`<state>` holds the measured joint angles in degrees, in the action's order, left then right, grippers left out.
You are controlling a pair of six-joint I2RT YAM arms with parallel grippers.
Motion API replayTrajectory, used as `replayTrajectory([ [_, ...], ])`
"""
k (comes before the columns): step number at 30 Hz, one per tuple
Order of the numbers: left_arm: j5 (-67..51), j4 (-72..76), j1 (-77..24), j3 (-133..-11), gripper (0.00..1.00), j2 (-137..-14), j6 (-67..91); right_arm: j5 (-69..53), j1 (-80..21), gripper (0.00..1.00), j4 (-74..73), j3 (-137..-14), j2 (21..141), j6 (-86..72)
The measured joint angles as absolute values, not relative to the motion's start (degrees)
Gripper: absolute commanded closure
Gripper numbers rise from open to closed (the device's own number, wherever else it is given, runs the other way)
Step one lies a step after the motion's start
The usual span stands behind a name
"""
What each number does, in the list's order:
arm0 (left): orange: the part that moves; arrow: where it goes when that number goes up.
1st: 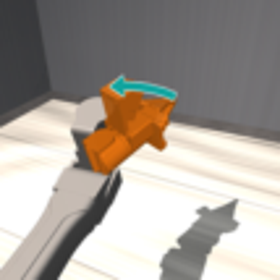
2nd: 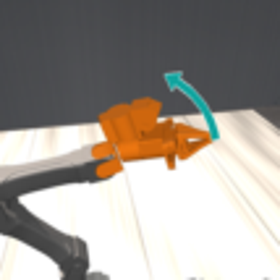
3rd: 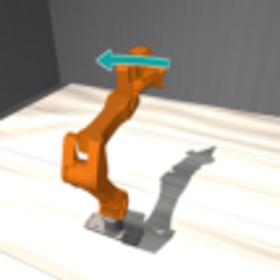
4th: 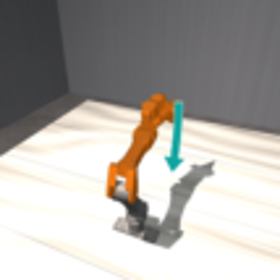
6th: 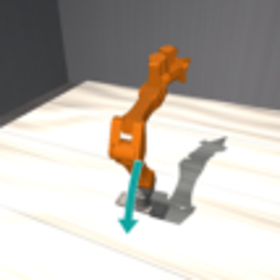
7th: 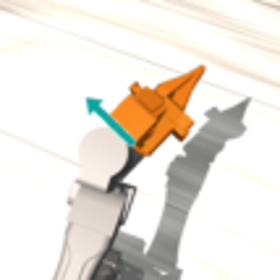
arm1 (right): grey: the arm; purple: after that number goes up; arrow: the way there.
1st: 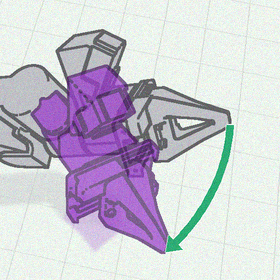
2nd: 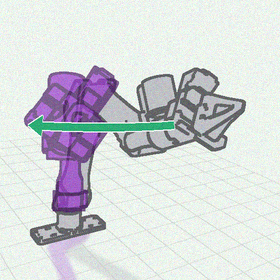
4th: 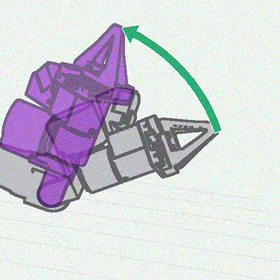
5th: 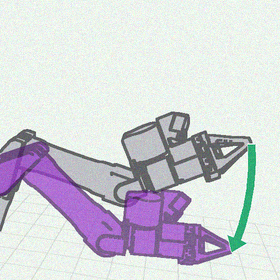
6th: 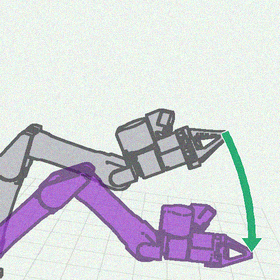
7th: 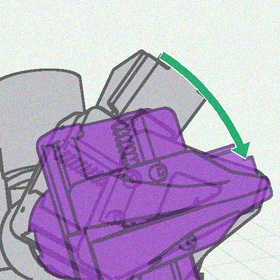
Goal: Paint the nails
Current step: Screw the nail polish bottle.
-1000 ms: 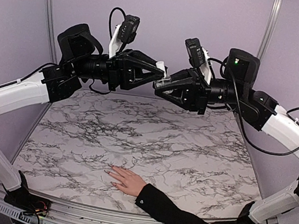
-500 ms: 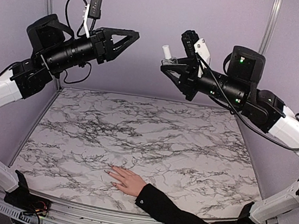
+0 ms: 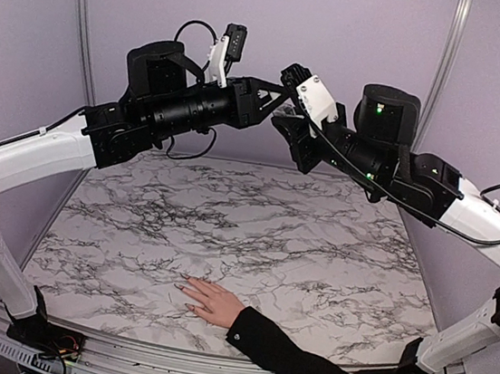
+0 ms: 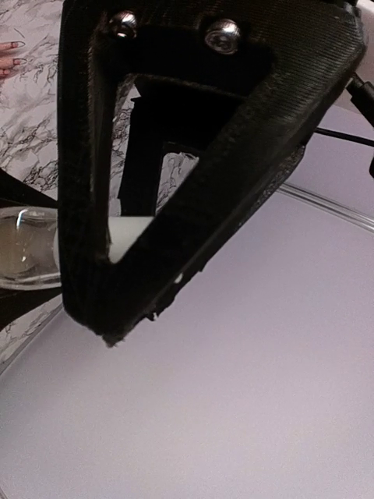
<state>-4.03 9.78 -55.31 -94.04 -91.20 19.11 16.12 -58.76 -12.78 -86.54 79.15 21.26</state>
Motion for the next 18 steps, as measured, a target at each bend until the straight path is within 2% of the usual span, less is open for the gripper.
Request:
replayTrajectory([
  [2,-3.9,9.8,-55.5,-94.2,0.81,-91.6,19.9,17.0,-58.8,1.0,-13.1,-86.5,79.2,21.4],
  [6,-4.0,10.0,-55.9,-94.2,0.77,-91.7,20.4,17.3,-58.8,1.0,-13.2,-86.5,79.2,21.7],
  [10,-4.5,10.0,-55.9,-94.2,0.96,-91.7,20.1,17.2,-58.8,1.0,-13.2,-86.5,79.2,21.7],
  [12,-5.5,10.1,-55.9,-94.2,1.0,-91.7,19.1,16.4,-58.8,1.0,-13.4,-86.5,78.9,21.7],
  [18,-11.6,11.5,-55.4,-93.9,1.0,-91.2,16.7,9.2,-57.6,1.0,-14.0,-86.4,77.4,20.0],
])
